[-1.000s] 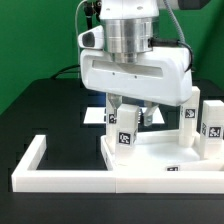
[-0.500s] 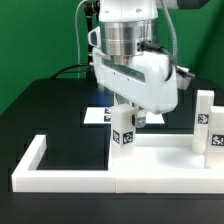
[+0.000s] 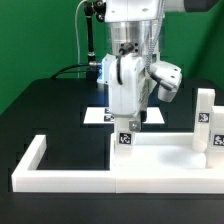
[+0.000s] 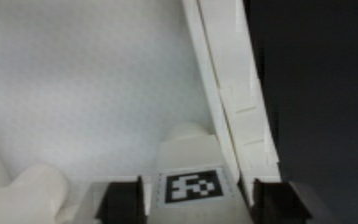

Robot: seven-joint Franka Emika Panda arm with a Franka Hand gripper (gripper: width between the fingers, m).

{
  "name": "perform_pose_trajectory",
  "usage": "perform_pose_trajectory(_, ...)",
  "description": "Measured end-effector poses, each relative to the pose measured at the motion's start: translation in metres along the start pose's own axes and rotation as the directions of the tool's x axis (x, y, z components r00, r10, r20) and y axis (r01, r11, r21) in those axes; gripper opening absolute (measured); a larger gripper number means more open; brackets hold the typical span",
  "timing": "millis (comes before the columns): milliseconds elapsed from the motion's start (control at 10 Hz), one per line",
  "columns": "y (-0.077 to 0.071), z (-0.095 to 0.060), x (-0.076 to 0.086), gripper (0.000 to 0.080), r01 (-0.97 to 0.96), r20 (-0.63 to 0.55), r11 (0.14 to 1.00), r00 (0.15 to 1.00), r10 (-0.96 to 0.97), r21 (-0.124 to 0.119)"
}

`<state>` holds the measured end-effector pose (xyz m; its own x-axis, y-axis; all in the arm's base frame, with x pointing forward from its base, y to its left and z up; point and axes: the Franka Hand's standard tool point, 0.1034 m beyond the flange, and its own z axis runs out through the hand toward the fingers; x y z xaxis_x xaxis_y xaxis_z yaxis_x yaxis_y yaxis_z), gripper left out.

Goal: Assemble desk

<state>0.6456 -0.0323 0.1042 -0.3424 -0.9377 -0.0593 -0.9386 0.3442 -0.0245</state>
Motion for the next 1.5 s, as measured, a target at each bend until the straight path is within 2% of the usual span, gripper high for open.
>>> perform_pose_trajectory(200,0.000,0.002,-0.001,0.0294,-0.015,0.005,1.000,1.000,0.015,-0.002)
perform_pose_trajectory(300,0.001,0.002,-0.001,0.0507,0.065,0.004,0.998,0.998,-0.065,-0.002)
perform_pose_trajectory(400,0.003,0.001,0.000,0.0605,0.258,0.007,0.966,0.966,-0.258,-0.006)
perform_pose_trajectory(600,0.008,-0.005,0.000,0.0636,0.486,0.010,0.874,0.874,-0.486,-0.003)
perform_pose_trajectory(700,0.009,-0.006,0.005,0.0647,0.498,-0.009,0.867,0.867,-0.498,0.023)
perform_pose_trajectory(1100,0.010,-0.004,0.007,0.0649,0.704,-0.015,0.710,0.710,-0.704,0.014)
perform_pose_trajectory(1200,0.007,-0.004,0.013,0.0649,0.855,-0.037,0.519,0.519,-0.854,0.004)
perform_pose_trajectory(1300,0.007,-0.002,0.020,0.0649,0.932,-0.049,0.364,0.363,-0.930,-0.003)
perform_pose_trajectory(1500,0.006,-0.001,0.025,0.0649,0.989,-0.055,0.150,0.148,-0.987,-0.015)
